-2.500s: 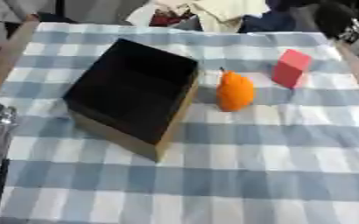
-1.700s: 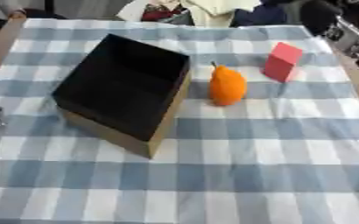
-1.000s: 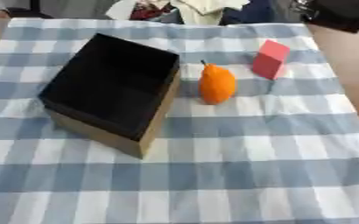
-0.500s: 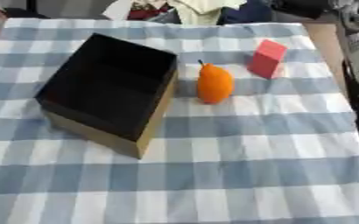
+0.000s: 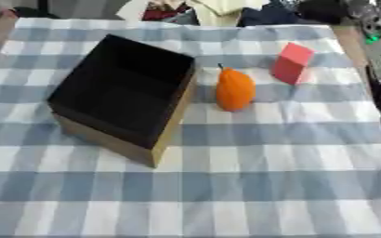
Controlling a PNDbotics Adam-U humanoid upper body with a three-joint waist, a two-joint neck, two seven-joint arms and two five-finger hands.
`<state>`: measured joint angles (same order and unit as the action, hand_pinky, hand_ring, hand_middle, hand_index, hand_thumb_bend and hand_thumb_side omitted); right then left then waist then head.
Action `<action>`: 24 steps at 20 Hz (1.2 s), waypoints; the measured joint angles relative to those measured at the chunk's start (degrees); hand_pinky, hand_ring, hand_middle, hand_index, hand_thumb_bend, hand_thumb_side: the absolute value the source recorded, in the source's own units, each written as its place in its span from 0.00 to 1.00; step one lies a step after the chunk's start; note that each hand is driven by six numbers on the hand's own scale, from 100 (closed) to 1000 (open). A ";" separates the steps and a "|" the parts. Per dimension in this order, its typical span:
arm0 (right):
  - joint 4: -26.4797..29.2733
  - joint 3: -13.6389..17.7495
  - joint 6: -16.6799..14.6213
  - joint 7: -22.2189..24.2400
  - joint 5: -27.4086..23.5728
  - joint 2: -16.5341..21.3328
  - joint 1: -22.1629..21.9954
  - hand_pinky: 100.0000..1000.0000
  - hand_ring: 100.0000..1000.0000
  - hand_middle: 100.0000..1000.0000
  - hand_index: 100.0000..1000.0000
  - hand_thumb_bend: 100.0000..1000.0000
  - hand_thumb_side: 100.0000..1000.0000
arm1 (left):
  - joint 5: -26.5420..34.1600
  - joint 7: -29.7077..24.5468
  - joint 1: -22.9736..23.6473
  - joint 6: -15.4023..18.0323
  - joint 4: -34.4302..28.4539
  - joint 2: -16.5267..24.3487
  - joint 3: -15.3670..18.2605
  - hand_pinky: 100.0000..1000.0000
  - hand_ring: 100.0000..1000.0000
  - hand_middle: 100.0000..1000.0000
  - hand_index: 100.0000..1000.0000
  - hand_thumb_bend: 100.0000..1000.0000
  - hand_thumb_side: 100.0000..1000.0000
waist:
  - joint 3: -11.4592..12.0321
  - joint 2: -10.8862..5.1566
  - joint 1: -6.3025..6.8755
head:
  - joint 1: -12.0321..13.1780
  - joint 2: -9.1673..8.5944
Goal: Pick up objects on the table and place them in the box.
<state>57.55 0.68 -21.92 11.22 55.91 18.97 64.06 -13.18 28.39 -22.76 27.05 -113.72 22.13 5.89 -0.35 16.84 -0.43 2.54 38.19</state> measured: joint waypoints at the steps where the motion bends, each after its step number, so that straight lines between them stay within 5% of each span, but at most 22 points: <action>1: -0.90 0.04 0.03 -0.35 0.71 0.00 0.22 0.89 0.92 0.87 0.89 0.00 1.00 | 0.00 -0.02 0.03 -0.02 0.00 0.00 0.00 0.41 0.55 0.52 0.65 0.04 0.80 | 0.00 0.00 0.01 | 0.01 -0.01; 4: -3.19 0.16 0.63 -0.82 3.69 0.01 1.17 0.89 0.92 0.88 0.89 0.02 1.00 | 0.00 -0.10 0.05 -0.10 0.00 0.00 -0.01 0.41 0.55 0.52 0.65 0.04 0.80 | 0.00 -0.01 0.01 | 0.01 -0.01; 7: -5.90 0.27 1.07 -0.79 7.59 0.01 2.71 0.89 0.93 0.90 0.88 0.18 1.00 | 0.00 -0.17 0.11 -0.15 0.00 0.00 -0.01 0.41 0.55 0.52 0.65 0.04 0.80 | 0.00 -0.04 0.01 | 0.00 -0.01; 10: -9.31 1.04 1.19 -1.76 12.40 -0.02 4.73 0.90 0.94 0.89 0.91 0.21 1.00 | 0.00 -0.29 0.14 -0.15 0.00 -0.01 -0.02 0.41 0.55 0.52 0.65 0.04 0.80 | 0.04 -0.09 0.01 | -0.11 -0.01; 14: -12.61 2.24 0.19 -1.45 13.88 -0.05 4.93 0.93 0.96 0.90 0.95 0.39 1.00 | 0.00 -0.34 0.24 -0.15 0.00 -0.04 -0.03 0.41 0.55 0.52 0.65 0.04 0.80 | 0.04 -0.09 0.11 | -0.11 -0.02; 19: -13.82 2.66 0.89 4.15 13.72 -0.06 5.05 0.96 0.99 0.92 0.99 0.54 1.00 | 0.00 -0.43 0.38 -0.21 0.00 -0.05 -0.04 0.41 0.55 0.52 0.65 0.04 0.80 | 0.04 -0.09 0.14 | -0.11 -0.06; 24: -14.53 3.02 3.90 10.96 13.82 -0.20 5.72 0.96 0.99 0.93 1.00 0.55 1.00 | 0.00 -0.48 0.39 -0.26 0.00 -0.05 -0.04 0.41 0.55 0.52 0.65 0.04 0.80 | 0.06 -0.09 0.12 | -0.11 -0.28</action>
<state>43.02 3.70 -18.02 22.18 69.73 18.76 69.78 -13.17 27.91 -22.37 26.79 -113.72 22.08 5.85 -0.29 16.75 -0.30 2.43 37.91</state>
